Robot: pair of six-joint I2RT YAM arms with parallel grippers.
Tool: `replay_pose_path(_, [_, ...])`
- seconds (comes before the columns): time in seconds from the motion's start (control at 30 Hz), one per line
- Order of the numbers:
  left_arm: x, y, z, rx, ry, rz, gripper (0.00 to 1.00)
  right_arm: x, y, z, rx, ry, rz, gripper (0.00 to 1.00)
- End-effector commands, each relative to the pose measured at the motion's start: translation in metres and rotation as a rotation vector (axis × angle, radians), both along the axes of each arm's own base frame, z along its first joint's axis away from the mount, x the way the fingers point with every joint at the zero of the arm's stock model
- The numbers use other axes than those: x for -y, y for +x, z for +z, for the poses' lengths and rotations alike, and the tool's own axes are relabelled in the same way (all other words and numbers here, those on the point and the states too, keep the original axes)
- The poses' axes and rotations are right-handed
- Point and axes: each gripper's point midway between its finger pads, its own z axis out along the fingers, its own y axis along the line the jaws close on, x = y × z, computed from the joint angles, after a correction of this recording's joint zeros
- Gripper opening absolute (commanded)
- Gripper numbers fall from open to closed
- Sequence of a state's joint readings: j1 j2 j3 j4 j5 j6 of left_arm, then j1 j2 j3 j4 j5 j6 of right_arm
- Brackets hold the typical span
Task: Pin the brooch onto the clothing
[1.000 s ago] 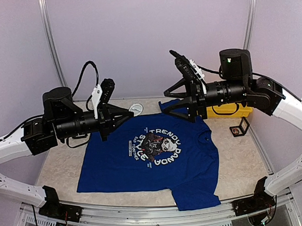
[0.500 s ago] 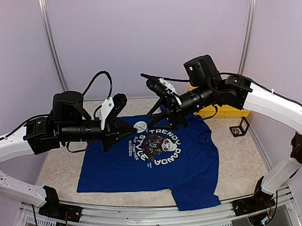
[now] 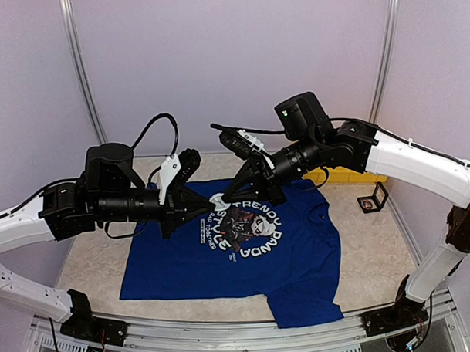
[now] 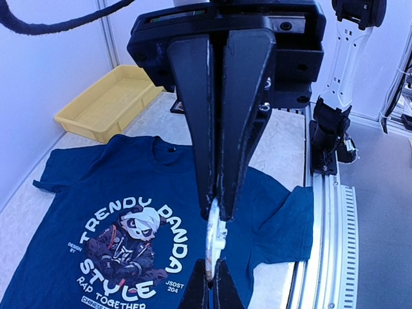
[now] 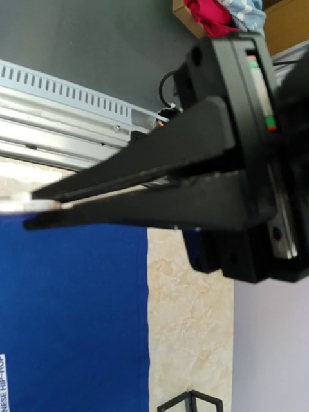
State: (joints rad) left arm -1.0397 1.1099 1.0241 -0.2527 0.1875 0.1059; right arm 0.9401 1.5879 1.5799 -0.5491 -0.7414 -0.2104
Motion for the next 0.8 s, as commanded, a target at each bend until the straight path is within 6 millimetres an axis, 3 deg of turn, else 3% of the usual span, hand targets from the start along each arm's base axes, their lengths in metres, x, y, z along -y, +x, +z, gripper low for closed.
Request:
replay_pose_path(0.0, [0.003,-0.007,0.025,0.039,-0.076,-0.033,0.00,-0.001,0.002,0.007,-0.002,0.022,0.001,0.00])
replay_pose_path(0.2, [0.003,-0.011,0.037,0.043,-0.143,-0.047,0.00,-0.001,0.003,0.006,-0.019,0.039,-0.024,0.00])
replay_pose_path(0.23, [0.003,-0.010,0.038,0.045,-0.147,-0.041,0.06,-0.001,0.006,0.007,-0.016,0.046,-0.051,0.00])
replay_pose_path(0.33, [-0.002,-0.004,0.039,0.065,-0.170,0.002,0.38,0.005,0.015,0.024,0.002,0.122,-0.137,0.00])
replay_pose_path(0.37, [-0.005,-0.002,0.041,0.076,-0.187,0.022,0.43,0.007,0.014,0.034,0.002,0.164,-0.148,0.00])
replay_pose_path(0.5, [-0.012,-0.004,0.053,0.103,-0.312,0.035,0.51,0.021,-0.007,0.066,-0.015,0.372,-0.104,0.00])
replay_pose_path(0.6, [-0.009,-0.015,0.068,0.103,-0.418,-0.028,0.65,0.028,-0.014,0.078,-0.003,0.490,-0.085,0.00])
replay_pose_path(0.77, [0.003,-0.014,0.082,0.073,-0.472,-0.059,0.64,0.029,-0.013,0.075,-0.002,0.514,-0.095,0.00])
